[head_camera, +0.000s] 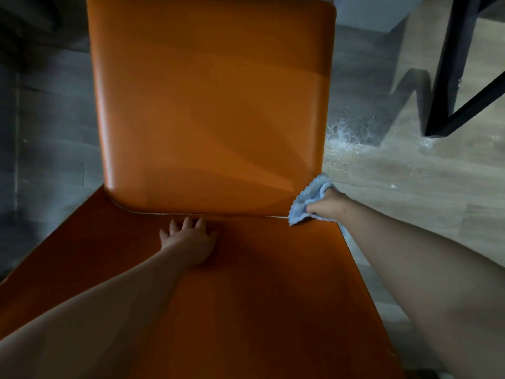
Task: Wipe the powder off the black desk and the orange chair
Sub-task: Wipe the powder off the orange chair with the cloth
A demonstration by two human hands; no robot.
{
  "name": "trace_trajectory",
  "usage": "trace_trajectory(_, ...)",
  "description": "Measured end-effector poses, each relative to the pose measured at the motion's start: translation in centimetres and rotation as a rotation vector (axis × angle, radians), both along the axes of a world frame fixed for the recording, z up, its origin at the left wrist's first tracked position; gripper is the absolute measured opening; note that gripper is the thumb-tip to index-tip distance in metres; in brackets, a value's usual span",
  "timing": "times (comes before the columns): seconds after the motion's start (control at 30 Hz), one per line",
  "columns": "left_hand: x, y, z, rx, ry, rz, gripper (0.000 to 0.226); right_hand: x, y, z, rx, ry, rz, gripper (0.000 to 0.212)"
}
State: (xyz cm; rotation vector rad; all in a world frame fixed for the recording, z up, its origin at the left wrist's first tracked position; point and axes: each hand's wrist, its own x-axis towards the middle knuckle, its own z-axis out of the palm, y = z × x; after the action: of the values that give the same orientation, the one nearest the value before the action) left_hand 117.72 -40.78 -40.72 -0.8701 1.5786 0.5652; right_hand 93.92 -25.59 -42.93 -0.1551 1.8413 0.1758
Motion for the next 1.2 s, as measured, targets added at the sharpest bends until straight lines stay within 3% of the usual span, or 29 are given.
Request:
trace_trajectory(0.2, -0.4, 0.1, -0.1, -0.014, -0.008, -0.003, 0.061, -0.8, 0.5, 0.2, -0.078, 0.094, 0.021, 0.040)
trace_trajectory(0.3, -0.5, 0.1, -0.1, -0.014, 0.015, 0.006, 0.061, -0.7, 0.8, -0.1, -0.063, 0.230, -0.012, 0.029)
trace_trajectory(0.43, -0.2, -0.6, -0.1, 0.006, 0.037, 0.015, 0.061, -0.2, 1.3, 0.1, -0.070, 0.644, -0.361, 0.032)
trace_trajectory(0.5, 0.1, -1.1, 0.1, 0.016, 0.072, 0.018, 0.060, -0.9, 1.2, 1.5, -0.176, 0.840, -0.416, 0.032)
trace_trajectory(0.57, 0.4, -1.5, 0.4, 0.018, 0.131, 0.058, 0.059, -1.0, 0.2, 3.3, -0.342, 0.883, -0.306, 0.037)
trace_trajectory(0.67, 0.3, -2.0, 1.4, -0.033, 0.227, 0.205, 0.045, 1.1, -3.2, 5.5, -0.526, 0.785, -0.062, 0.050)
trace_trajectory(0.77, 0.2, -2.3, 2.6, -0.111, 0.309, 0.295, 0.034, 6.1, -4.9, 6.3, -0.676, 0.397, 0.399, 0.047)
trace_trajectory(0.83, 0.4, -2.5, 3.1, -0.123, 0.311, 0.333, 0.039, 8.2, -3.7, 5.6, -0.551, 0.103, 0.786, 0.040)
trace_trajectory(0.87, 0.5, -2.5, 3.2, -0.119, 0.310, 0.339, 0.040, 8.0, -2.9, 4.9, -0.430, 0.052, 0.919, 0.040)
trace_trajectory(1.0, 1.0, -2.6, 4.0, -0.105, 0.318, 0.291, 0.044, 0.6, -0.2, 3.6, -0.142, 0.170, 1.053, 0.047)
trace_trajectory(1.07, 1.3, -2.7, 4.4, -0.085, 0.317, 0.271, 0.044, -3.5, 1.2, 5.3, 0.066, 0.302, 0.920, 0.038)
trace_trajectory(1.1, 1.4, -2.8, 4.5, -0.081, 0.314, 0.273, 0.045, -4.7, 1.7, 6.3, 0.112, 0.421, 0.745, 0.034)
trace_trajectory(1.13, 1.5, -2.9, 4.6, -0.078, 0.317, 0.273, 0.045, -5.2, 1.4, 7.1, 0.108, 0.513, 0.594, 0.032)
trace_trajectory(1.2, 1.7, -2.9, 4.9, -0.071, 0.334, 0.278, 0.044, -3.7, -0.3, 8.8, 0.014, 0.571, 0.503, 0.037)
